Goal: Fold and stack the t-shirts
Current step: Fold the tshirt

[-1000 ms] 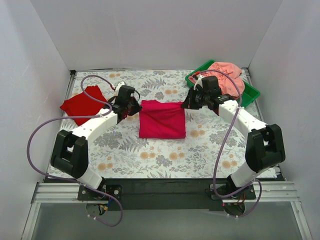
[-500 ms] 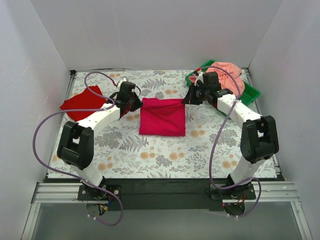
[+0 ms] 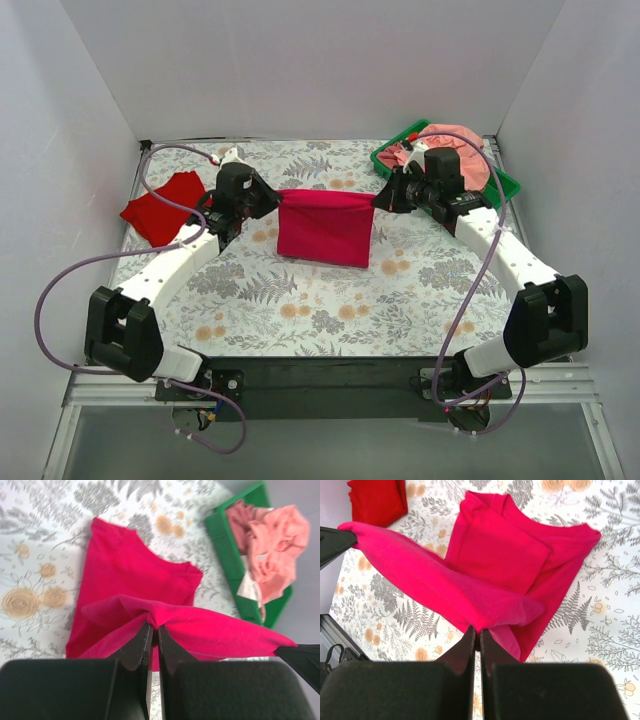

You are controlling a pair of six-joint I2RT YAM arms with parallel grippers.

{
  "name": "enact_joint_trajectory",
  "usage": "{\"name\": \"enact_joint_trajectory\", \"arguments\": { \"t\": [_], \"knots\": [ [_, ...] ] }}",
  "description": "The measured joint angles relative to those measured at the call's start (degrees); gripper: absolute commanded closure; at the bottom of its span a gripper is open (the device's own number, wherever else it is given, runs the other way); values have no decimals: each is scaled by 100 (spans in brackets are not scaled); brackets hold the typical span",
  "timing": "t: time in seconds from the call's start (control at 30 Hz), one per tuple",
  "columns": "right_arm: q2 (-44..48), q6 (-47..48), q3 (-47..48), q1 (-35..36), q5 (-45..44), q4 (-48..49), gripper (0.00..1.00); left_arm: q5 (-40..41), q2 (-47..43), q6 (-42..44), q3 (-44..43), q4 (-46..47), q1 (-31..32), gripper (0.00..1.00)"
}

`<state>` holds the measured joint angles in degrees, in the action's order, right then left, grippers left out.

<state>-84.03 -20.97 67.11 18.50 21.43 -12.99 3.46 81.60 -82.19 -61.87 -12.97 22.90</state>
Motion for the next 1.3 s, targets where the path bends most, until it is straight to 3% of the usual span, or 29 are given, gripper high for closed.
{"name": "enact_joint_trajectory", "arguments": {
  "t": [0.13, 0.27, 0.87, 0.93, 0.97, 1.07, 1.1, 1.3],
  "knots": [
    [155, 22, -2, -15, 11, 111, 99, -11, -61, 63, -92, 181, -2, 100],
    [-74, 22, 52, -109, 17, 111, 99, -2, 426, 151, -407, 212, -2, 100],
    [-2535, 68, 1582, -699, 439, 105, 97, 81, 3047, 400, -2188, 181, -118, 100],
    [-2708, 94, 1744, -708, 470, 109, 86, 70, 3206, 398, -2299, 151, -153, 88],
    [-2789, 114, 1805, -713, 494, 109, 78, 46, 3281, 398, -2358, 129, -173, 67],
    [-2962, 208, 1982, -741, 540, 94, 52, 48, 3469, 450, -2511, 92, -267, 31],
    [-2997, 258, 2026, -758, 557, 92, 45, 50, 3499, 459, -2531, 76, -310, 25],
    [-3010, 457, 2087, -815, 573, 55, 39, 31, 3508, 463, -2540, 55, -455, 16]
  ]
}}
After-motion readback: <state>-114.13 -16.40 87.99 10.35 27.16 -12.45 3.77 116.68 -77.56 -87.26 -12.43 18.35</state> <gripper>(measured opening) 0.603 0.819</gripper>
